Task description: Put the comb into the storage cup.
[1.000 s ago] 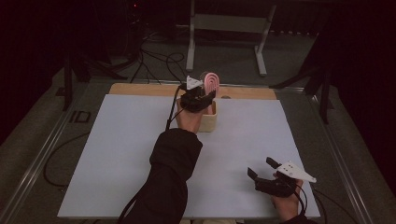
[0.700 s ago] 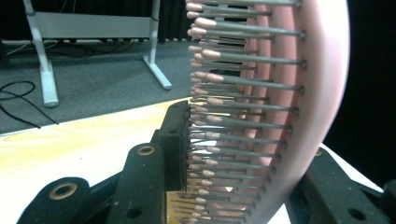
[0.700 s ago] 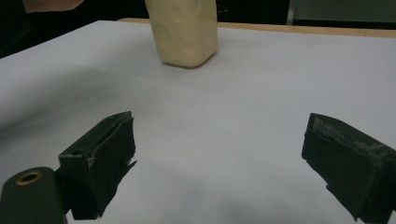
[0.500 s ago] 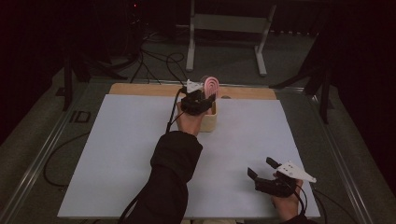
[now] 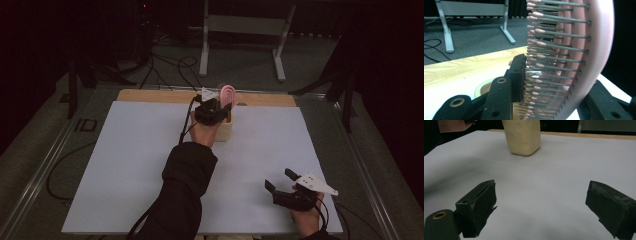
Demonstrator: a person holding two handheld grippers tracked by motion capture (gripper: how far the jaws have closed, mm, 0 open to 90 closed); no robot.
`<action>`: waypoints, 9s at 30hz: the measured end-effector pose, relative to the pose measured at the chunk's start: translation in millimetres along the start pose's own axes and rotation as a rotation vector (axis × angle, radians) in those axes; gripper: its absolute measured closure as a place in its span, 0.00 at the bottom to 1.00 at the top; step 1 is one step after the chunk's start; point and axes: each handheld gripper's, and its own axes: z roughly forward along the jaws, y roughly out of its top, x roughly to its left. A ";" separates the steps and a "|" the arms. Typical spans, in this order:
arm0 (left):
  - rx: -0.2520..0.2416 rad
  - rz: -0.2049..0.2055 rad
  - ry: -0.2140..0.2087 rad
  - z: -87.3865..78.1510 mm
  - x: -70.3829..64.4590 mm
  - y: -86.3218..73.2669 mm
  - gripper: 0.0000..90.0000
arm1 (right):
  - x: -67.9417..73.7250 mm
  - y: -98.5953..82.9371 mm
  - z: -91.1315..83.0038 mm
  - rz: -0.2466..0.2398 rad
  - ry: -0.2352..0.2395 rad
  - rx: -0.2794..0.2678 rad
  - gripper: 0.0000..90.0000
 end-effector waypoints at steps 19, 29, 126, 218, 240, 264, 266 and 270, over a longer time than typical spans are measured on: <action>0.011 -0.005 -0.003 2.7 -0.4 -3.8 0.68 | -0.1 -0.2 0.3 0.000 -0.001 0.003 0.10; 0.021 -0.003 -0.003 3.8 0.3 -4.9 0.68 | -0.3 -0.3 0.5 0.000 -0.001 0.004 0.10; 0.120 0.053 0.122 1.5 26.4 -6.1 0.26 | -1.6 -0.9 0.5 0.003 -0.004 0.006 0.10; 0.101 0.060 0.159 -200.8 92.4 -134.2 0.00 | 6.8 -2.0 3.7 -0.007 -0.010 0.018 0.10; 0.099 0.086 0.171 -248.3 96.3 -174.3 0.00 | 9.1 -1.9 5.2 -0.004 -0.012 0.020 0.10; -0.049 0.151 0.218 -285.4 98.3 -180.5 0.00 | 10.6 0.5 9.8 -0.054 -0.002 0.000 0.10; -0.049 0.146 0.224 -284.8 99.7 -181.0 0.00 | 10.6 0.4 9.5 -0.053 -0.004 0.001 0.10; -0.051 0.141 0.240 -285.0 101.8 -181.9 0.00 | 10.7 -0.2 10.0 -0.056 -0.008 0.010 0.10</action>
